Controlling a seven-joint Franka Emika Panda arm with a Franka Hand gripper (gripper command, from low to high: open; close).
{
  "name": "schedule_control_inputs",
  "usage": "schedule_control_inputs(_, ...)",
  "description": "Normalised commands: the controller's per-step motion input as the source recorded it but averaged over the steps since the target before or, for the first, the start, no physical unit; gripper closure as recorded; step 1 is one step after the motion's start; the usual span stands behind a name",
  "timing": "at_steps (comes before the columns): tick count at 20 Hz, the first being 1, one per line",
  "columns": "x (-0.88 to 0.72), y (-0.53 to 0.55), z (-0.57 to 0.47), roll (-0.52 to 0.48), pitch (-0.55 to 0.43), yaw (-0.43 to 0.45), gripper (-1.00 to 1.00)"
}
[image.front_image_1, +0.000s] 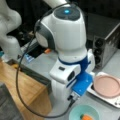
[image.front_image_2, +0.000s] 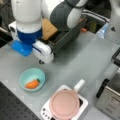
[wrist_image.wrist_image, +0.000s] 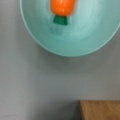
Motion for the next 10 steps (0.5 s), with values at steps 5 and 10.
schedule_control_inputs(5,0.38,-0.18,-0.22,-0.032,0.109,0.061,-1.0)
schedule_control_inputs(10,0.23,-0.09,-0.16,-0.037,0.123,0.056,-1.0)
